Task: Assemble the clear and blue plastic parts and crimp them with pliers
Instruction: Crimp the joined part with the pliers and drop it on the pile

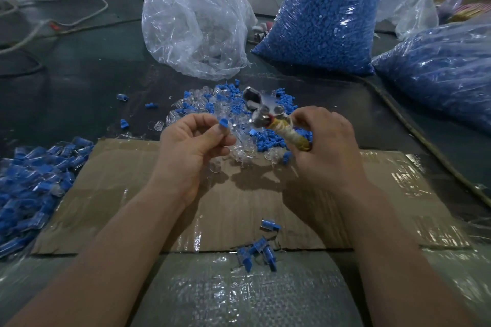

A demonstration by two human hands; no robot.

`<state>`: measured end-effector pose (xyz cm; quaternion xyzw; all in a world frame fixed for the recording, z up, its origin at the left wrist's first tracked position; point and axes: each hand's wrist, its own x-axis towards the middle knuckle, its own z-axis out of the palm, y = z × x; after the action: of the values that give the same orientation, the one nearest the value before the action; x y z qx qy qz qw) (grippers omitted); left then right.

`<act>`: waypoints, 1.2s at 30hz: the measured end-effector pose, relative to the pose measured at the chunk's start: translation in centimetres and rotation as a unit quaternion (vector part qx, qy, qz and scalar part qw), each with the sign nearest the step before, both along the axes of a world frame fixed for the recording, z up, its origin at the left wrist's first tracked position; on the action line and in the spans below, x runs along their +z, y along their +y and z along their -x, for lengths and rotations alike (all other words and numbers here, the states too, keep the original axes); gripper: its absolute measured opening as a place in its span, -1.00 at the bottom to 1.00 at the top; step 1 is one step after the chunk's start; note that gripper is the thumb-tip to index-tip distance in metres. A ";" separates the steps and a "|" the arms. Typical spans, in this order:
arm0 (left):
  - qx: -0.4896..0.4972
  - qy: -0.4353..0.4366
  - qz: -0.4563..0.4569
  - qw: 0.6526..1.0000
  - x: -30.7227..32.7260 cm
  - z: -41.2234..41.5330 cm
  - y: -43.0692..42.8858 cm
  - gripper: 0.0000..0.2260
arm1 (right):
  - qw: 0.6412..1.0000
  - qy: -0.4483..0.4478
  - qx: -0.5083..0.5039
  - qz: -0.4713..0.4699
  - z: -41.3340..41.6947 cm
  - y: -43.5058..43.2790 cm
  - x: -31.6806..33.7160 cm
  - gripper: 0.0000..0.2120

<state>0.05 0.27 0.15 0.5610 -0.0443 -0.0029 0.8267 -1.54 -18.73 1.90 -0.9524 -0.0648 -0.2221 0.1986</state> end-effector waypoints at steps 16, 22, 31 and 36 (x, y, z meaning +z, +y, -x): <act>0.030 -0.087 -0.054 0.994 -0.4 0.0 -0.2 -0.90 | 0.996 0.068 0.053 0.020 -0.1 1.3 -0.8 -0.71; 0.039 -0.097 -0.064 0.992 -0.4 0.1 -0.3 -0.90 | 0.993 0.094 0.069 -0.003 -0.1 1.4 -0.9 -0.80; 0.053 -0.121 -0.110 0.985 -0.3 0.5 -0.3 -0.90 | 0.993 0.094 0.071 -0.003 0.0 1.7 -0.8 -0.74; 0.062 -0.119 -0.106 0.985 -0.2 0.5 -0.3 -0.91 | 0.993 0.096 0.069 -0.003 0.1 1.9 -0.7 -0.75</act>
<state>-0.49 0.01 -0.04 0.6431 -0.1068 0.1100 0.7503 -1.66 -16.82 1.21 -0.9619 -0.1108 -0.1156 0.2214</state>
